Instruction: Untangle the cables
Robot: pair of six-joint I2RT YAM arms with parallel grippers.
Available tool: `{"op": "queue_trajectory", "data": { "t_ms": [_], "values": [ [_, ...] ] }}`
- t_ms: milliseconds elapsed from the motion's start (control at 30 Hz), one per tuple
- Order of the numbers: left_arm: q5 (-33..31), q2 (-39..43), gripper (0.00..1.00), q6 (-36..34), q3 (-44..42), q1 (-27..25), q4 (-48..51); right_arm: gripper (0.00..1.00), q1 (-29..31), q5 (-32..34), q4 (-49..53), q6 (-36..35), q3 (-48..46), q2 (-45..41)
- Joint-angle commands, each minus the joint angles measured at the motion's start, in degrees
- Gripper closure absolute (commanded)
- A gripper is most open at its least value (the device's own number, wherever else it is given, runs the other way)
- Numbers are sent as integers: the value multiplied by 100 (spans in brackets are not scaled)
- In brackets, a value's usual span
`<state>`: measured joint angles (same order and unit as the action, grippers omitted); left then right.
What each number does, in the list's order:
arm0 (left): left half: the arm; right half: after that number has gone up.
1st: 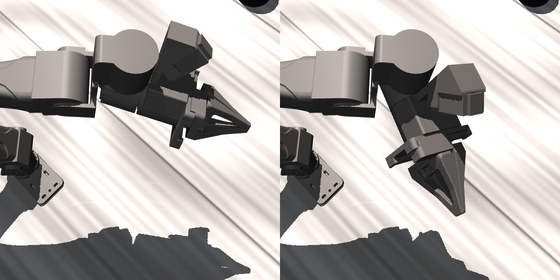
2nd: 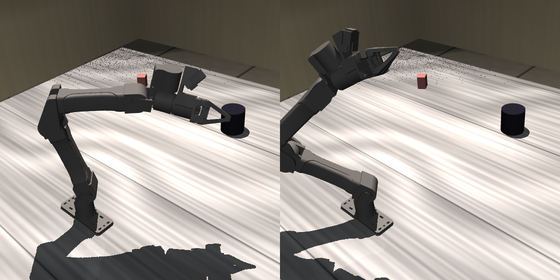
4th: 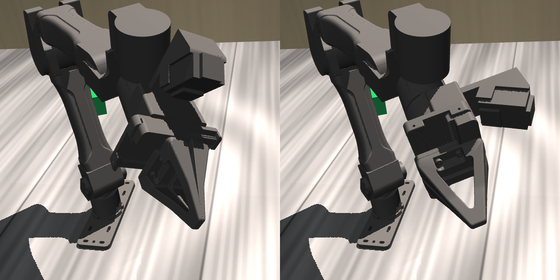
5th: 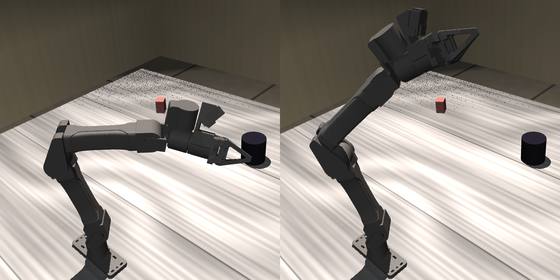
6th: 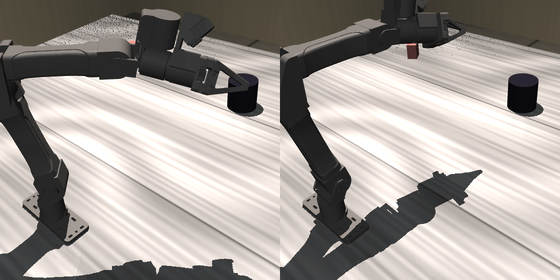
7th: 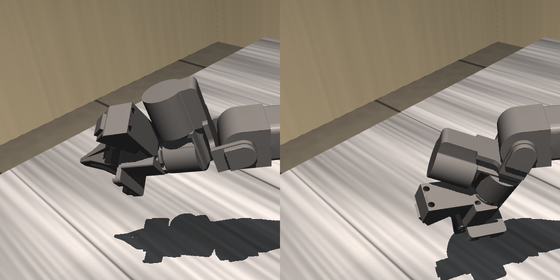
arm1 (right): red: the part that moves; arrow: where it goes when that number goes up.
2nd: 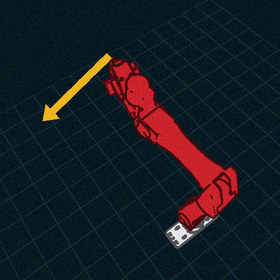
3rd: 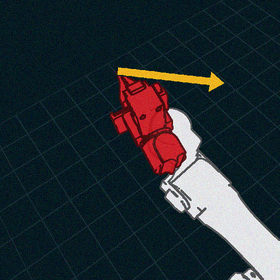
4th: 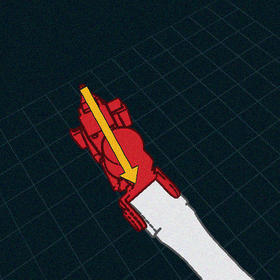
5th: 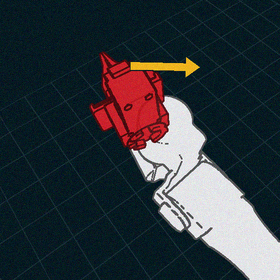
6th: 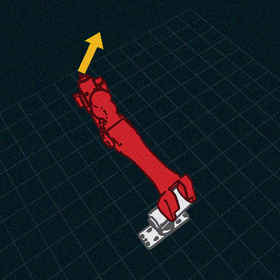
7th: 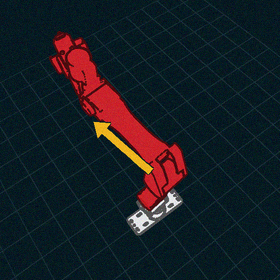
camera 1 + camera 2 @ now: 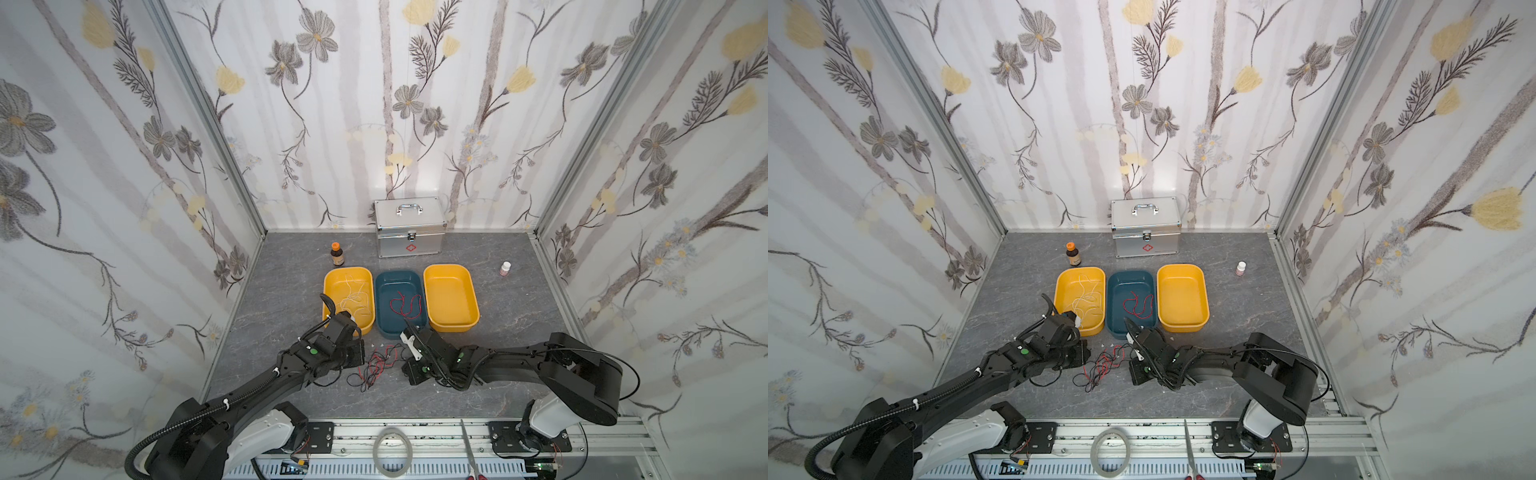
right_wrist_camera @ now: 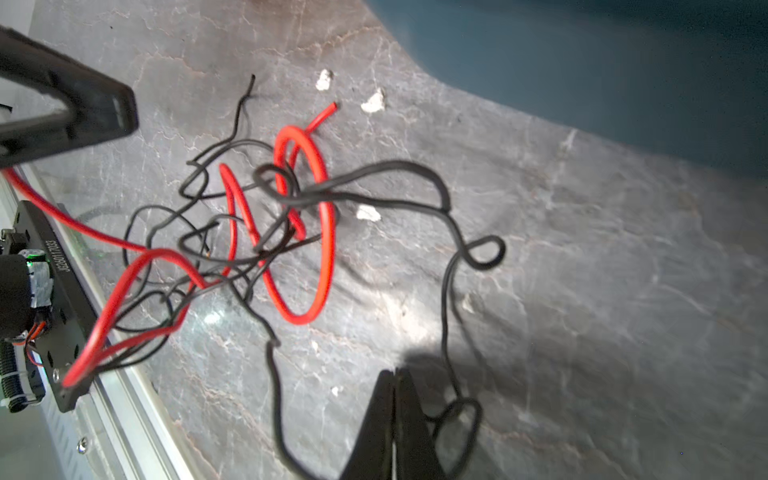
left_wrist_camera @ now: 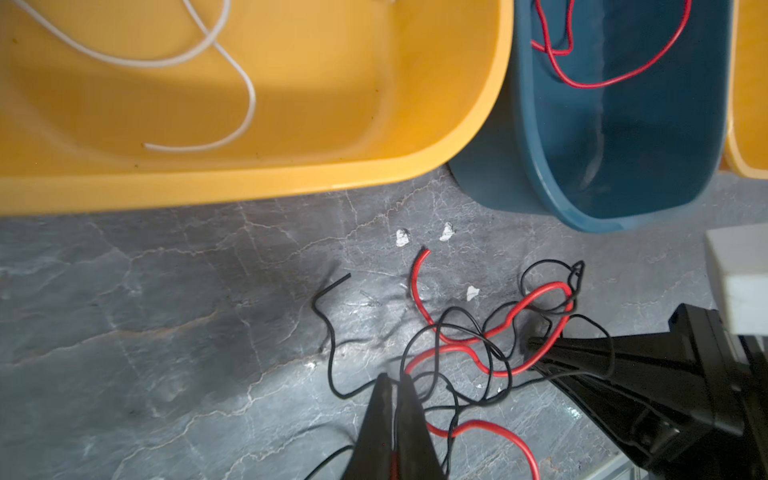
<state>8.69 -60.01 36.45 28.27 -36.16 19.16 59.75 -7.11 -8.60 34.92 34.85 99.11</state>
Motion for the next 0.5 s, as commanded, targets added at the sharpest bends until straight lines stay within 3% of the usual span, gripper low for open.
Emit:
{"op": "queue_trajectory", "data": {
  "t_ms": [0,467],
  "values": [
    [-158,98,100,64,19,22,121,94,-88,268,16,111,-193,-187],
    [-312,471,100,47,91,69,368,95,-406,609,261,330,-939,-1104]
  ]
}}
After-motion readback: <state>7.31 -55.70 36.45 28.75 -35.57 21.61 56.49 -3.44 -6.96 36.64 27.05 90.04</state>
